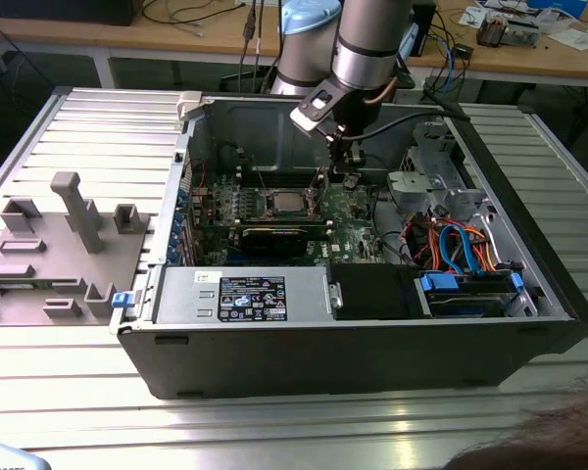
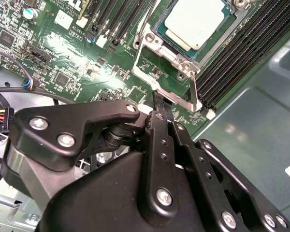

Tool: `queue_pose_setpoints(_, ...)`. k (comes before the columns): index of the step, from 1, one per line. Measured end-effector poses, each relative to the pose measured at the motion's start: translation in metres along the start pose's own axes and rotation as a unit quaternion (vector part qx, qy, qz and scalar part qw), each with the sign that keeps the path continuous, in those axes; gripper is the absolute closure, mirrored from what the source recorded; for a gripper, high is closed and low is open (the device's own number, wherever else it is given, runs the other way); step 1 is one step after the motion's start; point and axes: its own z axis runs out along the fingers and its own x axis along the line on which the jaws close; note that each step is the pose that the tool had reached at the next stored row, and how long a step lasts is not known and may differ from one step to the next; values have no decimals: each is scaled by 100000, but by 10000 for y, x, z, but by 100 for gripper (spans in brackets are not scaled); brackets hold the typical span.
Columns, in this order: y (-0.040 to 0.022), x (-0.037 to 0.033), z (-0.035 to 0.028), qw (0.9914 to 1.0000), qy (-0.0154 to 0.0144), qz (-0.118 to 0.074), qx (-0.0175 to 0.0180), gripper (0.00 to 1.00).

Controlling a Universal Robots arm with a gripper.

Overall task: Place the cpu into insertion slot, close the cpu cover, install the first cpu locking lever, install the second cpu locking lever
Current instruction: 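Close the cpu cover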

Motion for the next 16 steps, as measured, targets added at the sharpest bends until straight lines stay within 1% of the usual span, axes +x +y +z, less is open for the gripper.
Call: queue_pose_setpoints(16, -55, 6, 3, 100000, -1, 5, 3, 89)
